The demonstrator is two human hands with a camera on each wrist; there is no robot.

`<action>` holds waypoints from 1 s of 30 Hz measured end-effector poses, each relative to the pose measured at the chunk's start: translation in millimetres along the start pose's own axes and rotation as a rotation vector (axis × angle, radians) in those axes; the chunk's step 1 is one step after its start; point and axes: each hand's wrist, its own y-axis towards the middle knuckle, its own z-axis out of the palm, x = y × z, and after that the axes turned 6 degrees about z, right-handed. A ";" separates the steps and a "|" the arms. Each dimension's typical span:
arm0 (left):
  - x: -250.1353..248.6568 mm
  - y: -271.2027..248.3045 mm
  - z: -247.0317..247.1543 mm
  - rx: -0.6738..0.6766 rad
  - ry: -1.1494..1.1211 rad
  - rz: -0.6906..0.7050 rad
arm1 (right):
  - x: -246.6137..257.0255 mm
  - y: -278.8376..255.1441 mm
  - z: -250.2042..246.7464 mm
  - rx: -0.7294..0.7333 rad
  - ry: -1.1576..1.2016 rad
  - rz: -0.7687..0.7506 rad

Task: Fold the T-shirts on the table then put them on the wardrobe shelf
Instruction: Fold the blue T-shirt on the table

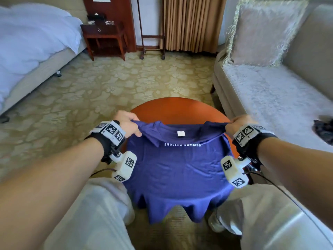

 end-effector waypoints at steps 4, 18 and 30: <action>25.3 -32.4 19.7 0.183 0.178 -0.119 | -30.0 -26.5 16.0 0.124 -0.272 0.032; 10.0 -33.7 70.9 0.035 0.099 -0.156 | -29.5 -31.3 68.4 0.140 -0.277 -0.088; -2.1 -55.0 23.0 0.228 0.126 0.021 | -10.7 -53.4 15.8 0.254 -0.272 -0.234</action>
